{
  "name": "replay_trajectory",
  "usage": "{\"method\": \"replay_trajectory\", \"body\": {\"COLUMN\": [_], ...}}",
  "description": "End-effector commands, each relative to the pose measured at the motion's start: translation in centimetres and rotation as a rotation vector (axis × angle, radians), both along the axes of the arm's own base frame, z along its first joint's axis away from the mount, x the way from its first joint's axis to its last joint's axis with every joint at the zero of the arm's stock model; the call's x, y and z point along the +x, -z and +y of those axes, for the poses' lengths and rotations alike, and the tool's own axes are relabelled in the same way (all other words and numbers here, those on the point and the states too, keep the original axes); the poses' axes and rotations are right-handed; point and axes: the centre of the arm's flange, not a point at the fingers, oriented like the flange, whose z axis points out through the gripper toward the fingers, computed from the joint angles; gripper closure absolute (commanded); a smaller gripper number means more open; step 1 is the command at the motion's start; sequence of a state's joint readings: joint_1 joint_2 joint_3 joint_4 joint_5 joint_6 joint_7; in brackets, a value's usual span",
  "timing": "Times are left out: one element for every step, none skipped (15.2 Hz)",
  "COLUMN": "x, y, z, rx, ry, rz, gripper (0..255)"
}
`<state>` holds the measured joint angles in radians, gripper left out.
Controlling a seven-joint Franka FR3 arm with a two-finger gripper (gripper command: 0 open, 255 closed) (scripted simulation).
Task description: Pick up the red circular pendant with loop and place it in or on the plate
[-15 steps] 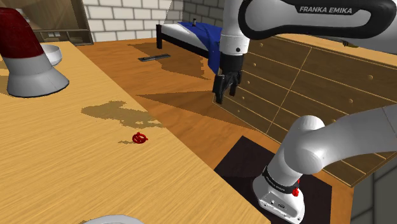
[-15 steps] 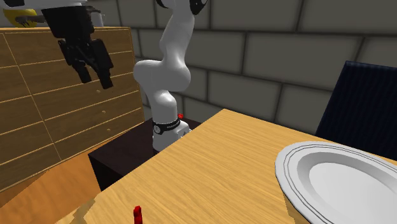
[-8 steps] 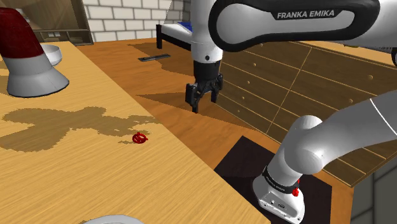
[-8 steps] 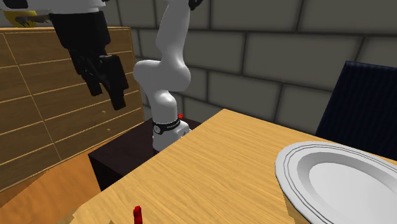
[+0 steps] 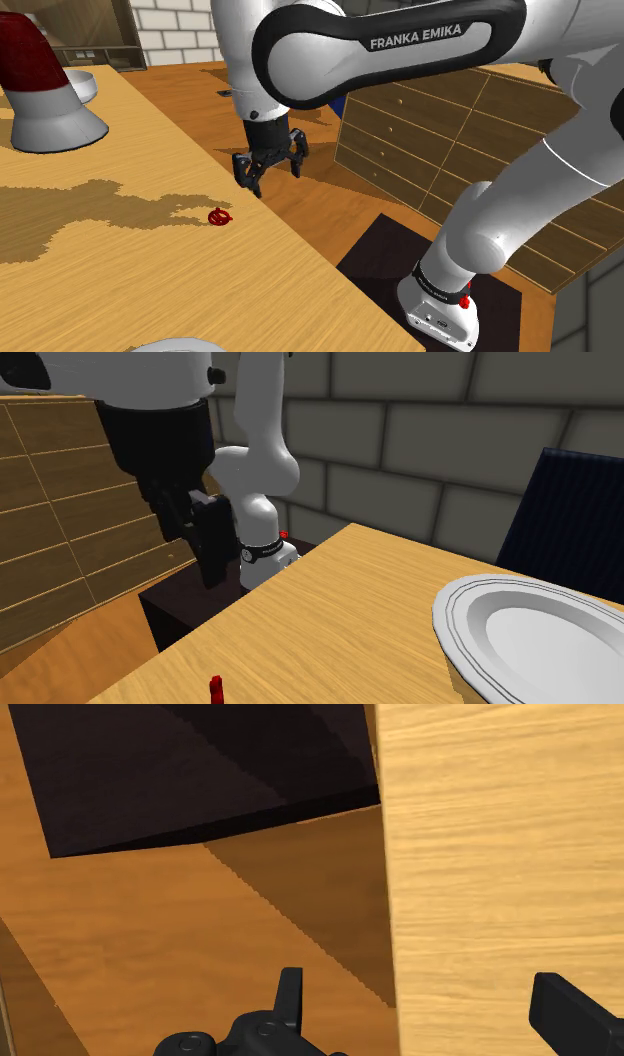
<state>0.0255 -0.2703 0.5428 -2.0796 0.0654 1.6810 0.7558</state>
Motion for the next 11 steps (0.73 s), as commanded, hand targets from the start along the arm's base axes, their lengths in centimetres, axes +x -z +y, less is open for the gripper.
{"method": "replay_trajectory", "body": {"x": [1.1, 1.8, 2.4, 3.1, 3.8, 4.5, 5.2, 6.0, 6.7, 7.0, 7.0], "y": [0.5, 0.9, 1.2, 1.6, 2.1, 2.5, 2.9, 3.4, 3.9, 4.1, 4.6], "z": [2.6, 3.9, 5.2, 6.4, 7.7, 8.9, 10.2, 11.4, 12.6, 13.0, 12.9], "rx": [-0.026, -0.040, -0.054, -0.068, -0.081, -0.095, -0.109, -0.122, -0.136, -0.142, -0.142], "ry": [0.030, 0.042, 0.055, 0.067, 0.079, 0.092, 0.104, 0.117, 0.129, 0.134, 0.134], "rz": [-0.006, -0.008, -0.011, -0.013, -0.015, -0.017, -0.020, -0.022, -0.024, -0.025, -0.025], "gripper": [0, 0, 0, 0, 0, 0, 0, 0, 0, 0, 0]}}
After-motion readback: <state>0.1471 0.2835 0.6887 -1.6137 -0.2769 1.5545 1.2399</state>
